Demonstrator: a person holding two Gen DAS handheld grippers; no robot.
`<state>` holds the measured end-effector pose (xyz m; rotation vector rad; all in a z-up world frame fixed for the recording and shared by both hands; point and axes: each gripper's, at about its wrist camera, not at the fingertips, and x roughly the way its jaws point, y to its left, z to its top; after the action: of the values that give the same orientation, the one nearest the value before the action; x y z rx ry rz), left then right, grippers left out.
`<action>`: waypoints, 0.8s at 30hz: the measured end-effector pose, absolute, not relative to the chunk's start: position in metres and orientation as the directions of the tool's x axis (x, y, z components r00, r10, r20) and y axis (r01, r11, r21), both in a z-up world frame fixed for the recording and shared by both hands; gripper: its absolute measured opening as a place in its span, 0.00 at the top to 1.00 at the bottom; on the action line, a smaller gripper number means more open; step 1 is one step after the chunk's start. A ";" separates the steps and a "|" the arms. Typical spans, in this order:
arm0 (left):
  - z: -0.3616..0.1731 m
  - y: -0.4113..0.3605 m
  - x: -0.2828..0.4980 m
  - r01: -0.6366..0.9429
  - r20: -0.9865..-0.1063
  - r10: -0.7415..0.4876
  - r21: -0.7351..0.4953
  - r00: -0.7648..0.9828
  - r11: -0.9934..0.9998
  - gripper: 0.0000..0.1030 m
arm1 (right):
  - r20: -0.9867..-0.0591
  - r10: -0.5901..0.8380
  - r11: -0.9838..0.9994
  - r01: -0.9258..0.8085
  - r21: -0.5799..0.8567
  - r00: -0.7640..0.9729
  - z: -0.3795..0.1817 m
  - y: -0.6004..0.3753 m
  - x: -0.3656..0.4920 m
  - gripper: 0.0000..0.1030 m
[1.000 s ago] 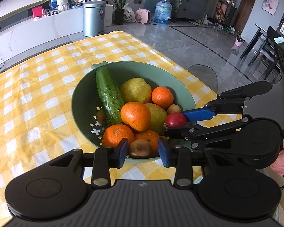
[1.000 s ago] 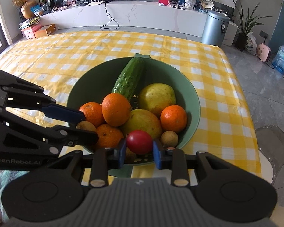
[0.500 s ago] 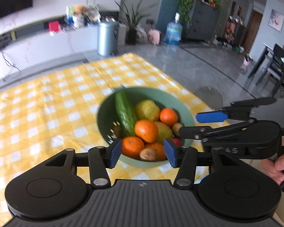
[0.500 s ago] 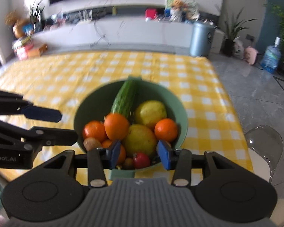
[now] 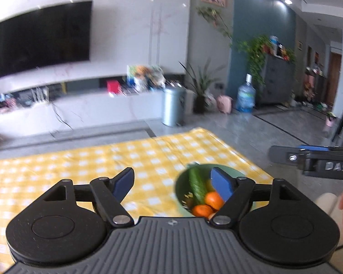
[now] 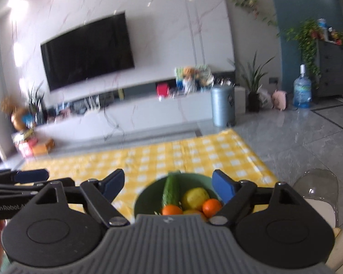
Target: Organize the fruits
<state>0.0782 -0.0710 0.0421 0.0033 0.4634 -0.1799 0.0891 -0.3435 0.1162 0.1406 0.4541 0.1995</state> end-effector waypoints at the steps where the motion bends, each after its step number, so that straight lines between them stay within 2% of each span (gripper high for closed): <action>1: 0.043 -0.069 0.074 0.153 -0.431 -0.149 -0.027 0.890 0.988 0.11 | -0.401 0.213 0.971 -0.150 0.184 0.891 0.117 -0.341 0.083 0.14; 6: 0.040 -0.066 0.055 0.058 -0.363 -0.041 0.036 0.931 0.998 0.11 | -0.336 0.195 0.973 -0.139 0.182 0.921 0.109 -0.324 0.054 0.04; 12: 0.031 -0.059 0.045 0.014 -0.339 0.000 0.039 0.941 0.999 0.11 | -0.291 0.166 0.985 -0.146 0.090 0.942 0.089 -0.304 0.030 0.04; 17: 0.016 -0.053 0.048 0.024 -0.387 -0.020 0.006 0.922 1.000 0.11 | -0.299 0.175 0.985 -0.163 0.066 0.938 0.070 -0.300 0.028 0.04; 24: -0.007 -0.051 0.059 0.021 -0.455 -0.020 -0.004 0.890 1.000 0.11 | -0.366 0.134 0.990 -0.138 0.013 0.921 0.043 -0.303 0.039 0.04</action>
<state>0.0585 -0.0508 -0.0072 0.0009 0.4721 -0.0214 0.0392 -0.3027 0.0427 -0.0127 0.3747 0.1396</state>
